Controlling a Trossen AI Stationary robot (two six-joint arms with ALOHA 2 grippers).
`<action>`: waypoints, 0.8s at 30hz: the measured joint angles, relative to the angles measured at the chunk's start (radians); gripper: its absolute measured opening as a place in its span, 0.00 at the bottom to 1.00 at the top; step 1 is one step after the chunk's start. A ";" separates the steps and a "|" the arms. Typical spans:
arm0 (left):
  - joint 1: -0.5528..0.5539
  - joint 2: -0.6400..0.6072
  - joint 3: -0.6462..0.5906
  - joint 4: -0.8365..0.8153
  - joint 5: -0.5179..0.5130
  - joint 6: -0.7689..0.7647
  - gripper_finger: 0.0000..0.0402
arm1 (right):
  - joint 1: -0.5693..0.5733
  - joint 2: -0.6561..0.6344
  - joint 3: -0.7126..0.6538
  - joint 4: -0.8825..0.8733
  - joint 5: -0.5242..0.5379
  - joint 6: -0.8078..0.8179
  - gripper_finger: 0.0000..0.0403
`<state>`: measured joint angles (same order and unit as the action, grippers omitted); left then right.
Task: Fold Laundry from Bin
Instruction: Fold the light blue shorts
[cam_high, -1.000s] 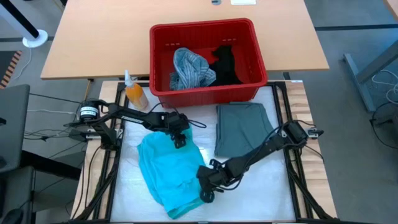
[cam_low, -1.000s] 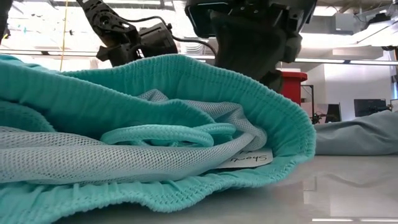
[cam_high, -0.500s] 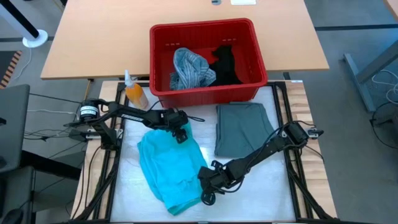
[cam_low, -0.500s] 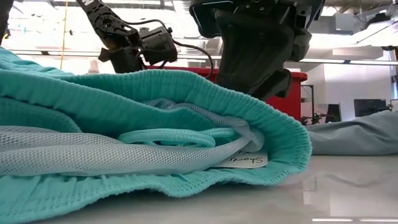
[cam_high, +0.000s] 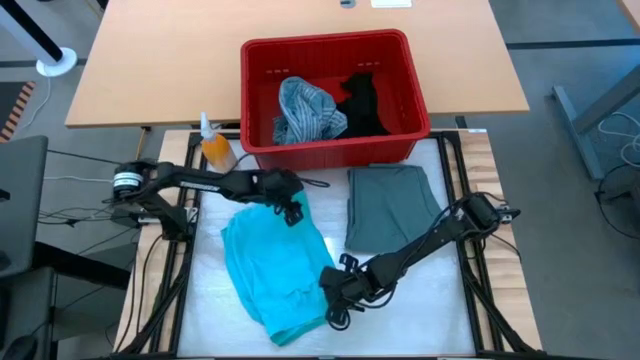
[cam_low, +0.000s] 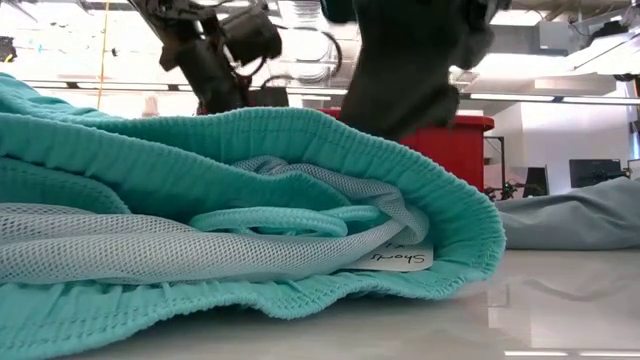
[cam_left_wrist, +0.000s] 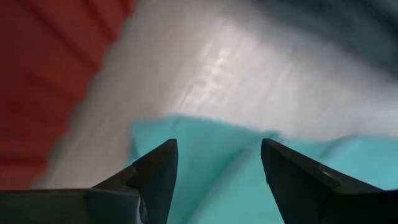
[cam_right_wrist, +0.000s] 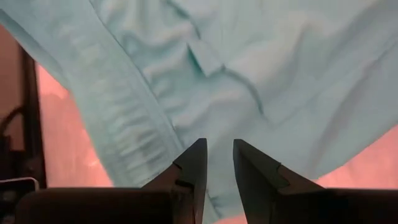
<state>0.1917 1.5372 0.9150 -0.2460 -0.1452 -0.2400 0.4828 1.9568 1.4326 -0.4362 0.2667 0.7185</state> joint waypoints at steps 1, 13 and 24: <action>-0.005 -0.019 0.000 0.001 0.031 0.005 0.55 | 0.000 -0.011 0.000 0.000 0.009 -0.014 0.26; -0.403 -0.180 0.000 -0.178 0.186 -0.033 0.55 | 0.024 -0.098 0.000 -0.046 0.045 -0.180 0.26; -0.922 -0.130 0.011 -0.033 -0.118 -0.074 0.55 | 0.089 -0.187 0.000 -0.325 0.052 -0.389 0.27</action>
<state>-0.7305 1.4074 0.9257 -0.2790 -0.2636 -0.3139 0.5721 1.7695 1.4330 -0.7613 0.3183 0.3298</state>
